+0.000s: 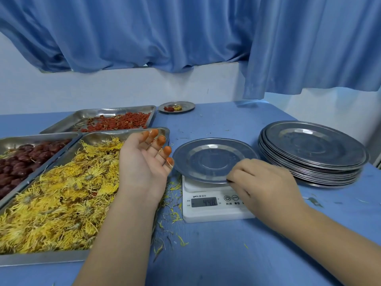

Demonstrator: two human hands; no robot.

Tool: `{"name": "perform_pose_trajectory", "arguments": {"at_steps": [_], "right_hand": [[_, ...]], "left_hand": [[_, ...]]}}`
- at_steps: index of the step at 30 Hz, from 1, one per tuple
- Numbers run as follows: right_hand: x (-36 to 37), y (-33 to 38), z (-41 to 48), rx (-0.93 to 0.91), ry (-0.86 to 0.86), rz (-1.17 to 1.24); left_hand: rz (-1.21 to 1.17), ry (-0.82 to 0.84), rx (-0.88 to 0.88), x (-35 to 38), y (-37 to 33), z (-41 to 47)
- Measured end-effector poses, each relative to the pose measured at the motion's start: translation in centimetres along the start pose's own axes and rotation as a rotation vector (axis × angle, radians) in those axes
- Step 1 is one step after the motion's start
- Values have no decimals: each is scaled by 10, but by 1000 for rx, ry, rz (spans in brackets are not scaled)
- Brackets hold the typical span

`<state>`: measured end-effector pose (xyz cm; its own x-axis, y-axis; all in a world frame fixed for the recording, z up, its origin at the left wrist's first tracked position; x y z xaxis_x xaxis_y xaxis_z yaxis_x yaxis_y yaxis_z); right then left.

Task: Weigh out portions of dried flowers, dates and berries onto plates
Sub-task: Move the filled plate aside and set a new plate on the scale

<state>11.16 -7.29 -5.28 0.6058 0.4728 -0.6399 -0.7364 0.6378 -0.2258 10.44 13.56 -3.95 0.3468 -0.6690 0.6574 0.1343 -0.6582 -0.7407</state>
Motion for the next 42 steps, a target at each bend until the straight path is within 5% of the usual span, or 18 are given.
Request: {"name": "perform_pose_trajectory", "arguments": {"at_steps": [8,13,23,42], "right_hand": [[-34,-27,-4,111,-34,390],[-34,-50,-14,194,346,437],[-9,-29,-25,163,650,324],[-1,-24,-31,301,498,398]], "left_hand": [[39,-13,-43,-1,3,2],[74,-21,-63,-2,6,2],[139,25,-52,2,10,0],[155,-45,33,0,1,-4]]}}
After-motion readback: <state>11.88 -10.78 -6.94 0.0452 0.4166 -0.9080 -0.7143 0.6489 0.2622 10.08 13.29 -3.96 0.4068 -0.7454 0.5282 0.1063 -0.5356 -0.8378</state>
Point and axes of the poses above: each hand's wrist, its own z-axis towards the middle knuckle, its own x-axis out of the palm, y = z × x, the point moved 4 cm from there along z, towards the middle knuckle, and after that the axes turned 6 degrees about -x, right-handed, at the moved point
